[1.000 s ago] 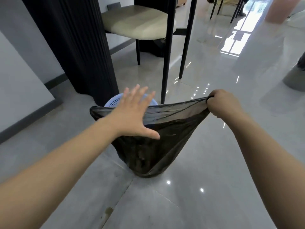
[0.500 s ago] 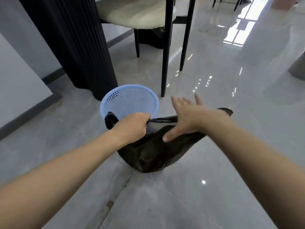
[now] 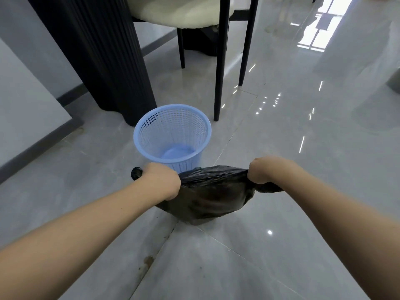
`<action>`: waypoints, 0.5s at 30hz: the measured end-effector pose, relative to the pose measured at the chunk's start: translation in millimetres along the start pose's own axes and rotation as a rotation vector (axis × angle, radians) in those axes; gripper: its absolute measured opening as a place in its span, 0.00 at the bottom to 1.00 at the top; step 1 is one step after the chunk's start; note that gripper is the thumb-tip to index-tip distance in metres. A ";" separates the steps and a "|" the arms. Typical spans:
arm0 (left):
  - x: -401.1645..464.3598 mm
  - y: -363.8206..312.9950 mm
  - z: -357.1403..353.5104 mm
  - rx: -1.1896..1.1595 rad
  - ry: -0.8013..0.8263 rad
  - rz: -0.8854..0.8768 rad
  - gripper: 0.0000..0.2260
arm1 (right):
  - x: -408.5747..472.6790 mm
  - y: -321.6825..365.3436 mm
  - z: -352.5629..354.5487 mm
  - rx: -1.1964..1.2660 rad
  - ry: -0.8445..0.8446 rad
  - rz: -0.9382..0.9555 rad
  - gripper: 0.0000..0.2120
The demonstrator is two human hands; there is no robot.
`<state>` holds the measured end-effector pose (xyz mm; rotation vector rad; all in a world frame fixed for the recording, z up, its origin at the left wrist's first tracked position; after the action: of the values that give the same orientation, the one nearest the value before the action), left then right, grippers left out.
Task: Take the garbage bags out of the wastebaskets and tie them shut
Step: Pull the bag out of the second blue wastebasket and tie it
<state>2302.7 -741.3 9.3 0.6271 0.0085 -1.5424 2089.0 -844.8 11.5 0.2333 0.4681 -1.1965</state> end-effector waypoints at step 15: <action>-22.6 -4.5 -99.5 -0.999 0.776 0.482 0.13 | -26.2 0.5 -96.1 1.057 1.092 0.062 0.17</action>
<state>2334.6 -682.3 -67.7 0.3271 1.0685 -0.6041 2060.4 -782.8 -61.0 1.8471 0.7006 -1.0762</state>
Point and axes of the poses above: each hand's wrist, its own x-axis towards the middle knuckle, its own z-axis out of the back of the hand, y = z × x, the point moved 2 cm from there along x, towards the middle knuckle, and after that the axes turned 15 degrees about -y, right-handed, at the moved point
